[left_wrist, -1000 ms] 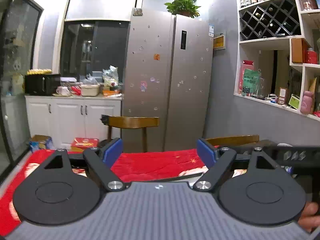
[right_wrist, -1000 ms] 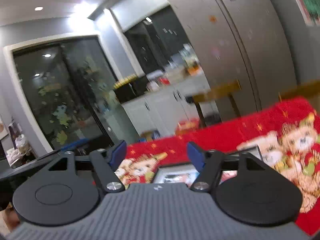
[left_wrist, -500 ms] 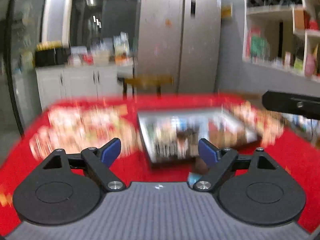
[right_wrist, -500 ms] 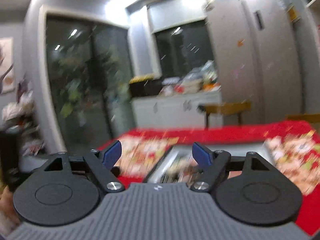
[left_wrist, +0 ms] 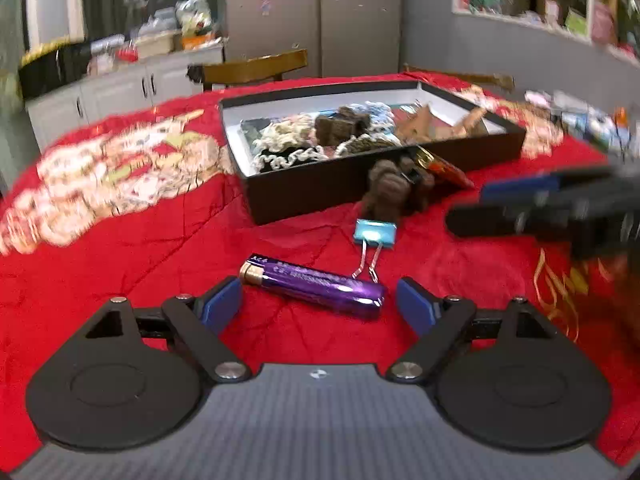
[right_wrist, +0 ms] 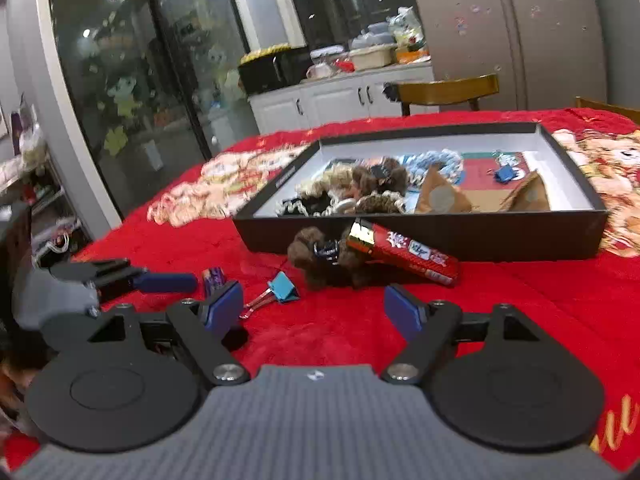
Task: Organize objects
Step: 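Move both grippers back to the remaining items on the quilt, then grasp the brown pompom keychain with the right gripper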
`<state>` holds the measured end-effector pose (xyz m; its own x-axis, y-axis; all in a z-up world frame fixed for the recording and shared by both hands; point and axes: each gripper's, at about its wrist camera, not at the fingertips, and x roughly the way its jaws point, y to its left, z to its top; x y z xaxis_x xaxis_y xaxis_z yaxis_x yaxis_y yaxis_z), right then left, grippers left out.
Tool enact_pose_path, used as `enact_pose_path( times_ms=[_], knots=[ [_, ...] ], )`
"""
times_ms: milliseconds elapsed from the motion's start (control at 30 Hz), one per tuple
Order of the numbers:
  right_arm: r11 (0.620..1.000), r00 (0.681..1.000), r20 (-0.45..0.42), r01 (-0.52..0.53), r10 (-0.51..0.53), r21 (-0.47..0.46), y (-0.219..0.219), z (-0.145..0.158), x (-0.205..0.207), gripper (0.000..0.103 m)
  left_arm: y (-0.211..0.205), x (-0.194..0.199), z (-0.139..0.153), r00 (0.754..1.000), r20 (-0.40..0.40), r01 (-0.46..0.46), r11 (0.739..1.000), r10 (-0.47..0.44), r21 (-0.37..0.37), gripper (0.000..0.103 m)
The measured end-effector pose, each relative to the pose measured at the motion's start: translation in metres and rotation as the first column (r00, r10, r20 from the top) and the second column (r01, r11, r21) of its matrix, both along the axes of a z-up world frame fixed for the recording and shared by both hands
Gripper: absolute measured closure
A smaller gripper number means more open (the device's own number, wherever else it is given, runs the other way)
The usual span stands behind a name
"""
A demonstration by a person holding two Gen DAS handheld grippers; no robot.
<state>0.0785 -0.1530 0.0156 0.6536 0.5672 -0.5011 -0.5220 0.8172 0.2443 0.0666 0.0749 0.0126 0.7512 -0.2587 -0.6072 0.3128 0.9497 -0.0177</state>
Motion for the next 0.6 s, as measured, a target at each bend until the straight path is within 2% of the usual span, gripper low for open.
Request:
enact_pose_path(
  times_ms=[100, 133, 200, 333, 467, 600],
  knots=[
    [0.999, 1.0, 0.016, -0.015, 0.015, -0.032, 0.006, -0.006, 0.008, 0.017, 0.005, 0.012, 0.001, 1.0, -0.018, -0.027, 0.998, 0.026, -0.053, 0.015],
    [0.999, 1.0, -0.004, -0.02, 0.02, -0.029, 0.007, -0.007, 0.013, 0.017, 0.005, 0.013, 0.001, 1.0, -0.017, -0.027, 0.998, 0.026, -0.055, 0.015],
    [1.0, 0.999, -0.034, -0.022, 0.022, 0.01, 0.005, -0.009, 0.022, 0.018, 0.002, 0.017, 0.001, 1.0, -0.018, -0.024, 0.999, 0.024, -0.034, 0.016],
    [1.0, 0.998, -0.056, 0.003, -0.003, 0.006, 0.009, -0.012, 0.038, 0.018, -0.01, 0.017, 0.001, 1.0, -0.012, 0.006, 1.0, -0.006, 0.021, 0.012],
    [0.999, 0.998, -0.062, 0.027, -0.025, 0.022, 0.015, -0.013, 0.046, 0.018, -0.009, 0.02, 0.0, 1.0, -0.018, 0.008, 1.0, -0.008, 0.01, 0.012],
    [0.997, 0.996, -0.054, 0.072, -0.072, -0.007, 0.019, -0.014, 0.047, 0.031, -0.012, 0.019, 0.0, 1.0, -0.007, 0.011, 1.0, -0.011, 0.027, 0.016]
  ],
)
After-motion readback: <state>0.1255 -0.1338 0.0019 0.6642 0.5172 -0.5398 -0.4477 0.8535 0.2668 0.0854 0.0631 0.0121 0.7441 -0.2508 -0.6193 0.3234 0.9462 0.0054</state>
